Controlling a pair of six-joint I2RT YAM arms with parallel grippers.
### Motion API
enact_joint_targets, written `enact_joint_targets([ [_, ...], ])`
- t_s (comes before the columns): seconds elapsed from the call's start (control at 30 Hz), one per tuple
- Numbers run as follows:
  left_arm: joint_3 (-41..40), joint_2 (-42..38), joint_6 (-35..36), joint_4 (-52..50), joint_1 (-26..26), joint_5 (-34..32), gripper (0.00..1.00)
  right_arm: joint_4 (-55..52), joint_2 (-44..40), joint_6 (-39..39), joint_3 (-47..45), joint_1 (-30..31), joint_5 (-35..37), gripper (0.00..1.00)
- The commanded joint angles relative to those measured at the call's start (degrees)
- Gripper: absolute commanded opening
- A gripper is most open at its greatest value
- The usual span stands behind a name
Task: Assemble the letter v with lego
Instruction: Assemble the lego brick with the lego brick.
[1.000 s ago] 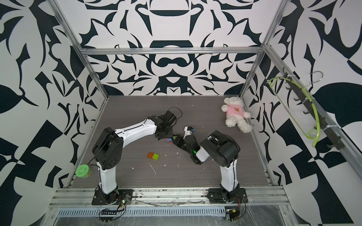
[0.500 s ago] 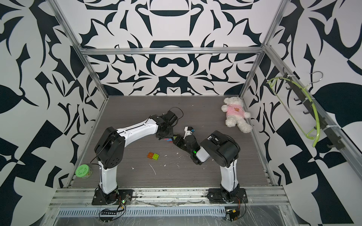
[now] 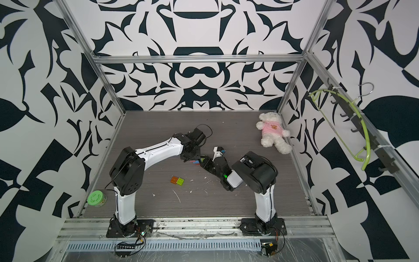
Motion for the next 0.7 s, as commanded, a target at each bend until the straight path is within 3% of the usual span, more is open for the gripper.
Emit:
enact_joint_targets([
  [0.0,-1.69,3.87,-0.65,-2.18,-0.2,1.21,0.12,-2.27,-0.7,-0.76,-1.26,-0.14,0.8,0.0],
  [0.13,-1.56,3.53,-0.5,-2.08,-0.14,1.26,0.16,-2.34,-0.79,-0.76,-1.17,-0.11,0.66,0.0],
  [0.23,-0.74,2.27,-0.02,-2.67,-0.05,0.05,0.26,-2.42,-0.79,-0.76,-1.17,-0.11,0.62,0.0],
  [0.3,0.43,1.87,0.4,-3.67,0.08,-1.48,0.38,-2.42,-0.7,-0.74,-1.04,-0.14,0.62,0.0],
  [0.43,1.86,0.72,0.58,-4.15,0.22,-2.42,0.5,-2.51,-0.44,-0.67,-0.82,-0.11,0.62,0.0],
  [0.53,2.76,-0.4,0.89,-3.83,0.23,-2.7,0.53,-2.41,-0.43,-0.63,-0.96,-0.12,0.62,0.0],
  [0.67,5.15,-1.64,1.44,-5.59,0.3,-3.74,0.69,-2.69,-0.76,-0.67,-1.08,-0.08,0.62,0.0],
])
